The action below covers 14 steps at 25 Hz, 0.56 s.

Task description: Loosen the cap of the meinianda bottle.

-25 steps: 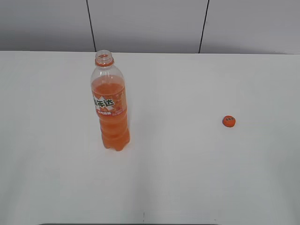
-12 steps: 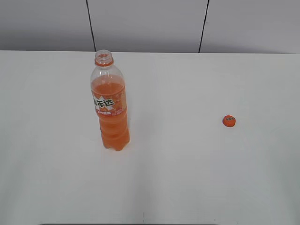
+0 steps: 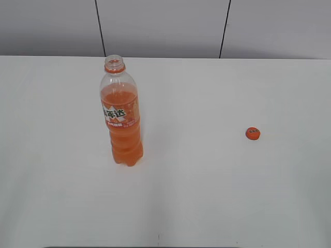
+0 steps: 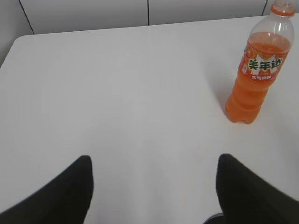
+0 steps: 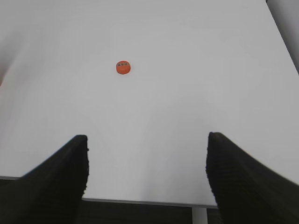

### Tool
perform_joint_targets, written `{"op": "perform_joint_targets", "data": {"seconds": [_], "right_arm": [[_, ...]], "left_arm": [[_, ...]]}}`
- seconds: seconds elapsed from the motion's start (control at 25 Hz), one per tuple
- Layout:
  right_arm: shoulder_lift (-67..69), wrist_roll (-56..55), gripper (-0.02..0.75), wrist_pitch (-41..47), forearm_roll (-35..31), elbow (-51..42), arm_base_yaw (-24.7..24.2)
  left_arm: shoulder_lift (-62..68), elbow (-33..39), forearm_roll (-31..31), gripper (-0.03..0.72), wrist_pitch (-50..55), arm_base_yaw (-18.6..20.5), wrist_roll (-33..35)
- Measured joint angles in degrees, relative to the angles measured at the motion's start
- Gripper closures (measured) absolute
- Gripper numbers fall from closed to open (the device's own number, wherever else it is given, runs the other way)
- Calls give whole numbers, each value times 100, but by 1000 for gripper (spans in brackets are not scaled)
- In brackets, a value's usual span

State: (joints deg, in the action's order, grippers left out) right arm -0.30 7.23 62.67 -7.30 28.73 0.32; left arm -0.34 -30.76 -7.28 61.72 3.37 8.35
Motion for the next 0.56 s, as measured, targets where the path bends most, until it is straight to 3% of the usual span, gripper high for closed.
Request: {"op": "perform_joint_targets", "data": {"seconds": [0.56], "right_arm": [[0,0,149,0,0,0,0]], "left_arm": [[0,0,0,200,0,6,-20]]}}
